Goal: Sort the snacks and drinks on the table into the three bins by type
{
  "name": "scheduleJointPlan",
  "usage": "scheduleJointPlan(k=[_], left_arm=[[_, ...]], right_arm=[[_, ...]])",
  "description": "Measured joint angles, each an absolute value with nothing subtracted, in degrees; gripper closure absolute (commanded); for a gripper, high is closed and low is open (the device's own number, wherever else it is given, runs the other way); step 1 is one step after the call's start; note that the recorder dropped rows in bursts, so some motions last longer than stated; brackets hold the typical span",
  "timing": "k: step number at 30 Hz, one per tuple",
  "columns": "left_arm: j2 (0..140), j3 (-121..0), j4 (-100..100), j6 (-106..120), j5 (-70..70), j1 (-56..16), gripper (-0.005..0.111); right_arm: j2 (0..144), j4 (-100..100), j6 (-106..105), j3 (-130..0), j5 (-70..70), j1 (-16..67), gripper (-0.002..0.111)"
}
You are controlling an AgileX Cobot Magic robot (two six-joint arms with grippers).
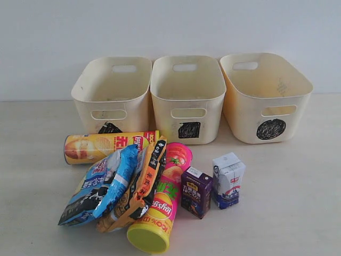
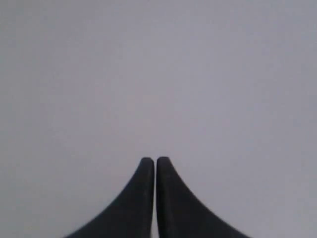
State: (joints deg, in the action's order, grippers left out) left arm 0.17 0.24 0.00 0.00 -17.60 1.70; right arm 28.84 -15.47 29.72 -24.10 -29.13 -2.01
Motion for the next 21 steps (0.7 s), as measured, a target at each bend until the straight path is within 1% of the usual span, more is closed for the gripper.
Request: scheduleJointPlan(k=[5, 8, 10, 15, 18, 21], left_arm=[[0.17, 0.24, 0.00, 0.00, -17.60, 1.70, 0.102], [0.17, 0.24, 0.00, 0.00, -17.60, 1.70, 0.102], [0.17, 0.24, 0.00, 0.00, -17.60, 1.70, 0.102], [0.17, 0.24, 0.00, 0.00, -17.60, 1.70, 0.102], [0.17, 0.24, 0.00, 0.00, -17.60, 1.70, 0.102], [0.17, 0.24, 0.00, 0.00, -17.60, 1.70, 0.102]], right_arm=[[42.86, -27.05, 34.78, -32.26, -29.00, -2.01, 0.108], [48.46, -36.55, 38.85, -35.45, -27.22, -2.01, 0.108], [51.19, -43.27, 41.09, -36.87, -25.68, -2.01, 0.108], [54.69, -52.71, 42.63, -39.04, -21.57, -2.01, 0.108], [55.72, -57.33, 42.44, -40.38, -15.39, -1.13, 0.108], [56.48, -59.84, 37.20, -41.93, -5.18, 2.46, 0.108]])
